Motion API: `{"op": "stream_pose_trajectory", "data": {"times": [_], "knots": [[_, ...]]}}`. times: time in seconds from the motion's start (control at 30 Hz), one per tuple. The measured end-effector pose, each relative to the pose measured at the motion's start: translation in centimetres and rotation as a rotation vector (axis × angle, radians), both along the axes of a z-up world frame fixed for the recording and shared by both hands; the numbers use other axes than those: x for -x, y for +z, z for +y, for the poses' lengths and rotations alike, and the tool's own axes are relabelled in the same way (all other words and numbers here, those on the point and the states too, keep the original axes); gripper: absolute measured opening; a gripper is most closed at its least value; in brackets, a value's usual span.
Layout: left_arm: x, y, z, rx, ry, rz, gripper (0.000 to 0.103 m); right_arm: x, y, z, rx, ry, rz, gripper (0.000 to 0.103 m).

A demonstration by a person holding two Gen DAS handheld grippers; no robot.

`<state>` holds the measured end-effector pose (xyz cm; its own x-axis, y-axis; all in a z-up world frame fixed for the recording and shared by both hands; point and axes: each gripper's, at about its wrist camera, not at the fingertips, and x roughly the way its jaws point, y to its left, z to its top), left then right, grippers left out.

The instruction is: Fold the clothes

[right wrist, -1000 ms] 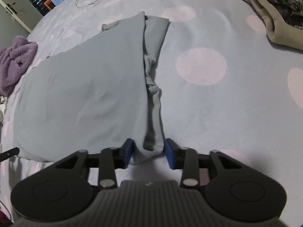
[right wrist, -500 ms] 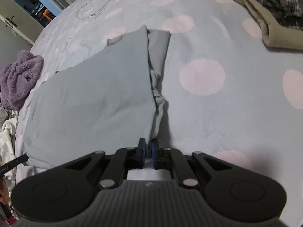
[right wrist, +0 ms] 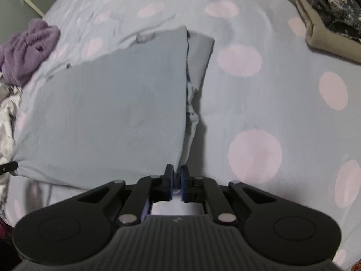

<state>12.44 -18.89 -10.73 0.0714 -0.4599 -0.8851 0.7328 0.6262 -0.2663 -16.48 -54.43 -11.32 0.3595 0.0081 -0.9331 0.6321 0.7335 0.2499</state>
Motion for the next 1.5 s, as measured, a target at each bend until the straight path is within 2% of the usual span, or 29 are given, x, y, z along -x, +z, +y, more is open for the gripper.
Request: {"op": "stream_pose_trajectory", "data": {"times": [0.13, 0.17, 0.23, 0.27, 0.3, 0.37, 0.47, 0.7, 0.97, 1.17, 1.33, 1.4, 1.43, 1.47, 1.5], "knots": [[0.5, -1.4, -0.3, -0.05, -0.023, -0.023, 0.007, -0.6, -2.0, 0.3, 0.0, 0.044, 0.047, 0.008], [0.6, -1.5, -0.3, -0.061, -0.029, -0.038, 0.011, -0.6, -2.4, 0.3, -0.005, 0.048, 0.054, 0.012], [1.0, -1.3, -0.2, -0.077, -0.036, -0.092, 0.013, -0.8, -2.1, 0.0, 0.015, 0.035, 0.035, 0.018], [1.1, -1.1, -0.1, -0.085, -0.039, -0.119, 0.017, -0.9, -2.0, -0.2, 0.025, 0.028, 0.025, 0.027], [1.2, -0.9, 0.0, -0.085, -0.039, -0.138, 0.022, -0.9, -1.8, -0.3, 0.036, 0.022, 0.014, 0.031], [0.9, -0.4, 0.0, -0.057, -0.019, -0.14, 0.026, -1.1, -1.6, -0.7, 0.056, 0.008, -0.006, 0.036], [0.4, 0.3, -0.2, -0.021, 0.018, -0.149, 0.026, -1.3, -1.1, -1.2, 0.087, -0.013, -0.037, 0.043], [-0.9, 0.5, -2.2, 0.04, 0.061, -0.17, 0.026, -1.8, -0.2, -2.4, 0.158, -0.06, -0.108, 0.043], [-2.4, 0.6, -4.4, 0.109, 0.106, -0.188, 0.026, -3.6, -2.1, -4.5, 0.119, -0.117, -0.123, 0.045], [-3.2, -0.4, -6.0, 0.114, 0.103, -0.17, 0.026, -4.8, -3.9, -6.0, 0.067, -0.159, -0.133, 0.047], [-3.7, -1.2, -6.5, 0.101, 0.109, -0.161, 0.026, -5.7, -5.2, -6.2, 0.034, -0.159, -0.133, 0.046], [-3.9, -1.4, -6.5, 0.096, 0.114, -0.158, 0.026, -6.0, -5.5, -6.1, 0.036, -0.154, -0.137, 0.04], [-3.9, -1.5, -6.4, 0.093, 0.116, -0.156, 0.026, -6.1, -5.6, -6.1, 0.03, -0.154, -0.143, 0.032], [-4.0, -1.6, -6.4, 0.091, 0.119, -0.154, 0.026, -6.3, -5.7, -6.1, 0.016, -0.155, -0.152, 0.017], [-4.0, -1.6, -6.3, 0.09, 0.122, -0.153, 0.026, -6.4, -5.8, -6.1, 0.002, -0.157, -0.16, 0.016]]}}
